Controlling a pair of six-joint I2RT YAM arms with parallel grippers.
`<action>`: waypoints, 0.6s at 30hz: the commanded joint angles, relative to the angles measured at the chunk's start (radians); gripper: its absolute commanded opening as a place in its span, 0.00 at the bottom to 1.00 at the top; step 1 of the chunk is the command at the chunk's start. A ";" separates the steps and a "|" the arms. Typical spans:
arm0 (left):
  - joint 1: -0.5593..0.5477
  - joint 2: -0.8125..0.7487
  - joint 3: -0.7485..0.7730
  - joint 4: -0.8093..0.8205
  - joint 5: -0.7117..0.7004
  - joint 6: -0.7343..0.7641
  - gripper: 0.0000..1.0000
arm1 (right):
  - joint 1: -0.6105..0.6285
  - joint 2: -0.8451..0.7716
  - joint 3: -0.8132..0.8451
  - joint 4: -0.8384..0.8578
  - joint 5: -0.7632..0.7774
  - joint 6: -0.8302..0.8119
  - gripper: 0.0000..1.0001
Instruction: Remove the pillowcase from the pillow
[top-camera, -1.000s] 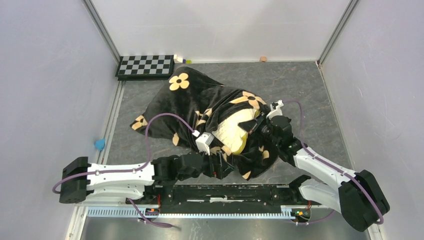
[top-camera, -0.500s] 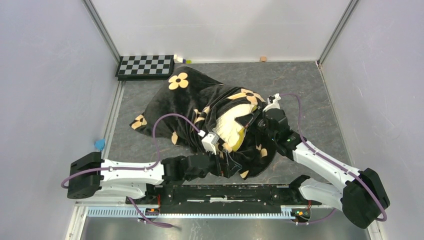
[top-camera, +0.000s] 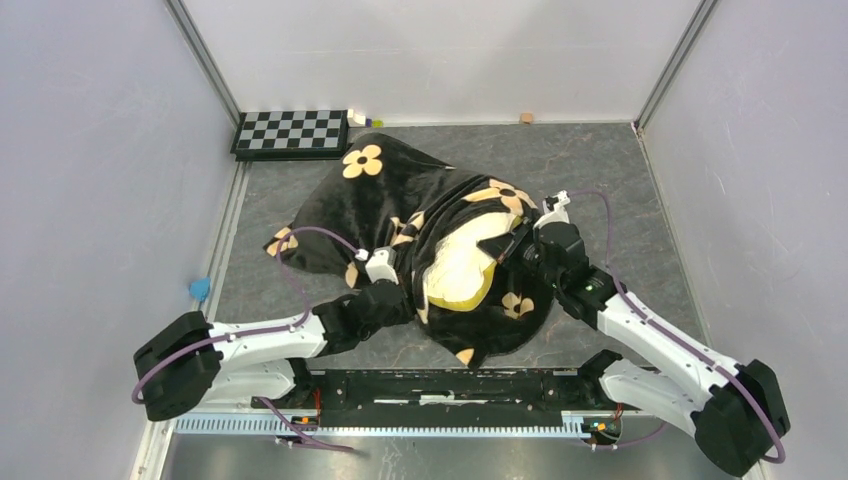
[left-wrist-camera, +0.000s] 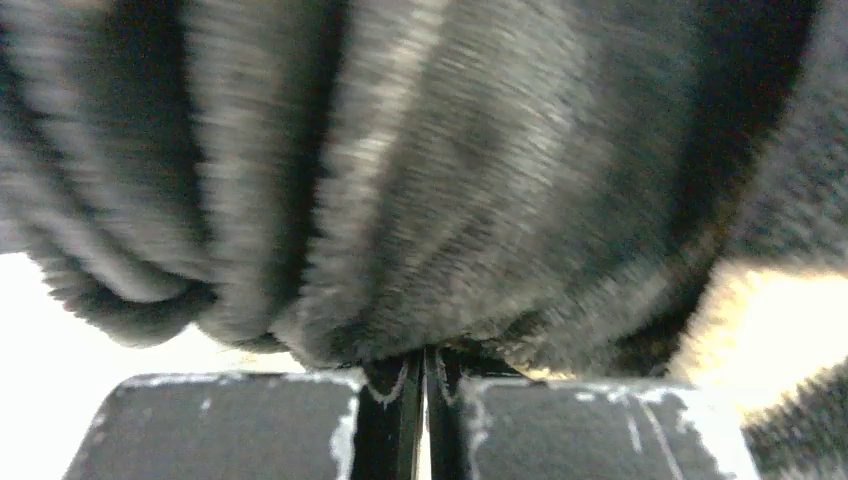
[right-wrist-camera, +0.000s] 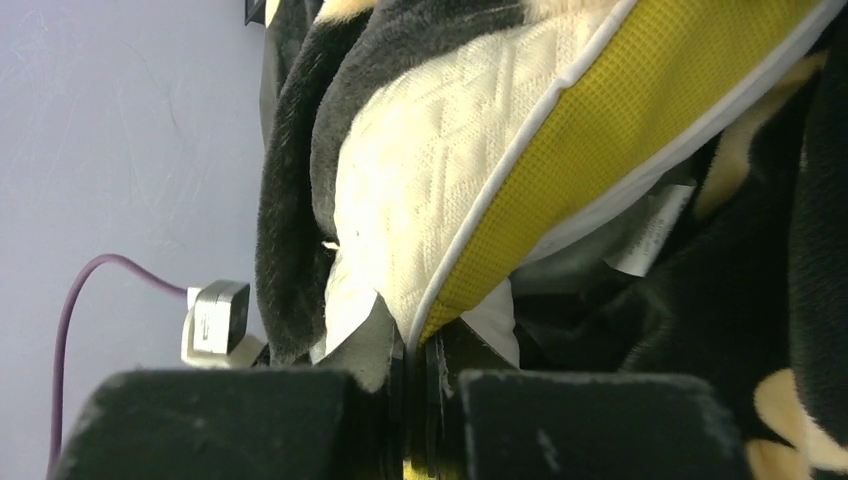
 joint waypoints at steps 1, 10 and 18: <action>0.088 -0.016 -0.026 -0.082 -0.097 0.097 0.02 | -0.011 -0.100 0.061 0.005 0.060 -0.023 0.00; 0.285 0.051 -0.021 -0.116 -0.029 0.096 0.02 | -0.107 -0.162 0.131 -0.097 0.020 -0.058 0.00; 0.312 -0.103 0.032 -0.210 0.008 0.233 0.11 | -0.156 -0.174 0.066 -0.068 -0.050 -0.050 0.00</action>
